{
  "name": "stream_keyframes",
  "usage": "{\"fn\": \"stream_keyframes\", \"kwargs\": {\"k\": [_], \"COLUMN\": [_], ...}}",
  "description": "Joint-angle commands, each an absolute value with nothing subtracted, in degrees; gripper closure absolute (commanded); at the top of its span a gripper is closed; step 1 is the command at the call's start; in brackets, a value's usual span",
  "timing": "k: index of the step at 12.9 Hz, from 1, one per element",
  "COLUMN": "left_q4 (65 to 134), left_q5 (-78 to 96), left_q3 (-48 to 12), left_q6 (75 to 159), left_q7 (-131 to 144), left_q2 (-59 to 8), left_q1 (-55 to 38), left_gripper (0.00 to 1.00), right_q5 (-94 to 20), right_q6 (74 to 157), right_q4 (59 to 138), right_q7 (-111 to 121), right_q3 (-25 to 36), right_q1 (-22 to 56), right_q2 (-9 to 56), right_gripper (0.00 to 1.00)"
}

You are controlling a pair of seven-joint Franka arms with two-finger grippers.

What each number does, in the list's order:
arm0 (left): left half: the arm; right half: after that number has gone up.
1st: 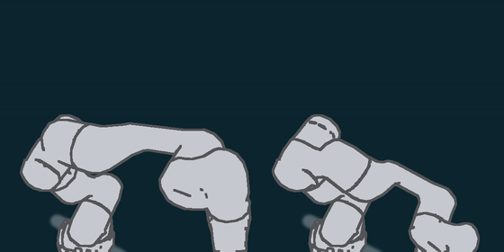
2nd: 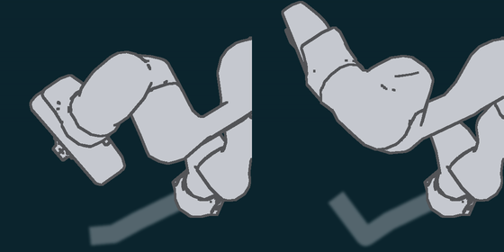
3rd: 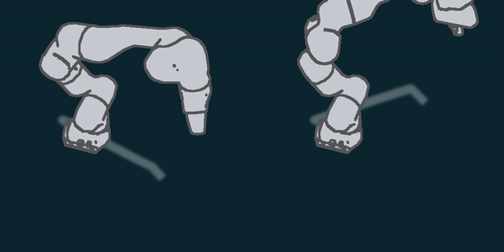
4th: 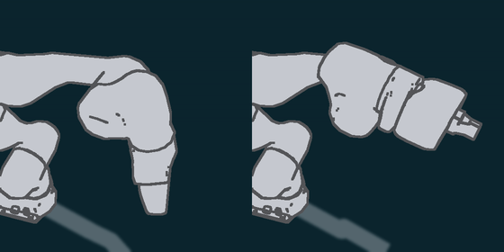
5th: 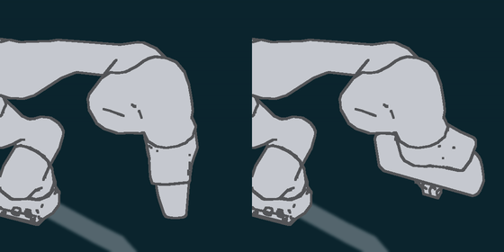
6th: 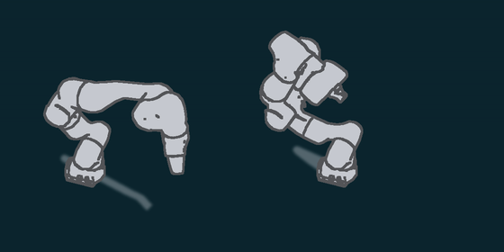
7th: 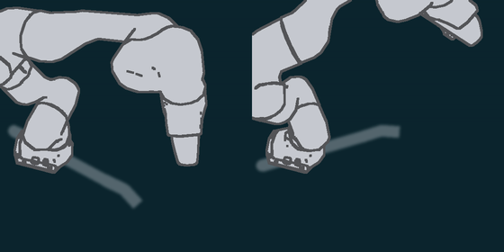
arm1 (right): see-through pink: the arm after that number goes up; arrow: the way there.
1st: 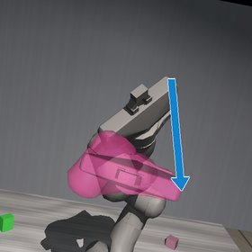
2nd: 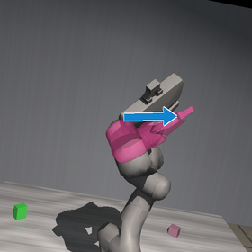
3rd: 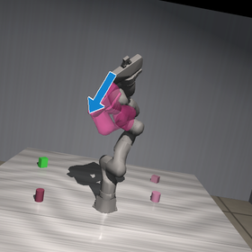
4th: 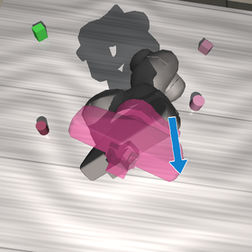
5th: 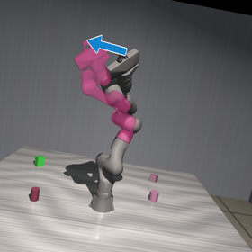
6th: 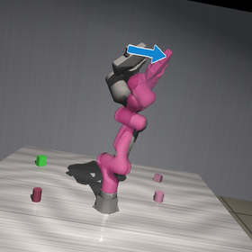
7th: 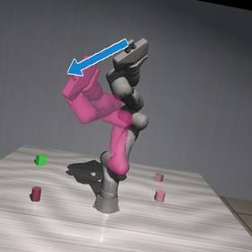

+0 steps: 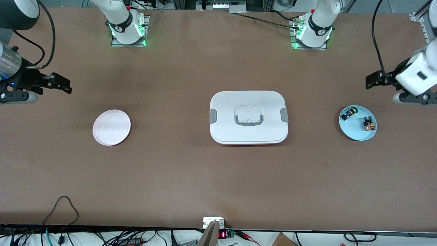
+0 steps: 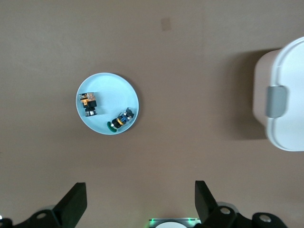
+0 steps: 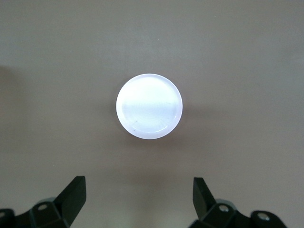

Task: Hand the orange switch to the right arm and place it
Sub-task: 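Lower the left gripper onto the orange switch on the blue plate and grasp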

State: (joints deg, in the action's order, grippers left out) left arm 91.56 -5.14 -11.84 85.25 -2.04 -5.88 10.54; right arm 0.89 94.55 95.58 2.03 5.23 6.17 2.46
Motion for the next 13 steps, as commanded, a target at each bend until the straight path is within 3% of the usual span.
{"fn": "stream_keyframes", "kwargs": {"k": [1, 9, 13], "left_q4": [89.1, 104.8, 108.9], "left_q5": [-7.2, -10.8, -11.5], "left_q3": [-11.7, -11.5, -11.5], "left_q6": [85.2, 106.6, 118.9], "left_q7": [-10.4, -48.6, -69.8], "left_q2": [-12.6, -18.4, -21.8], "left_q1": [11.9, 18.1, 22.4], "left_gripper": [0.00, 0.00, 0.00], "right_q5": [0.7, 0.4, 0.1], "right_q6": [94.3, 93.8, 94.0], "right_q4": [94.7, 95.3, 94.7], "right_q7": [1.8, 0.7, 1.2], "right_q3": [5.3, 5.7, 5.8], "right_q1": [6.5, 5.9, 5.8], "right_q2": [2.6, 2.3, 2.6], "right_gripper": [0.00, 0.00, 0.00]}}
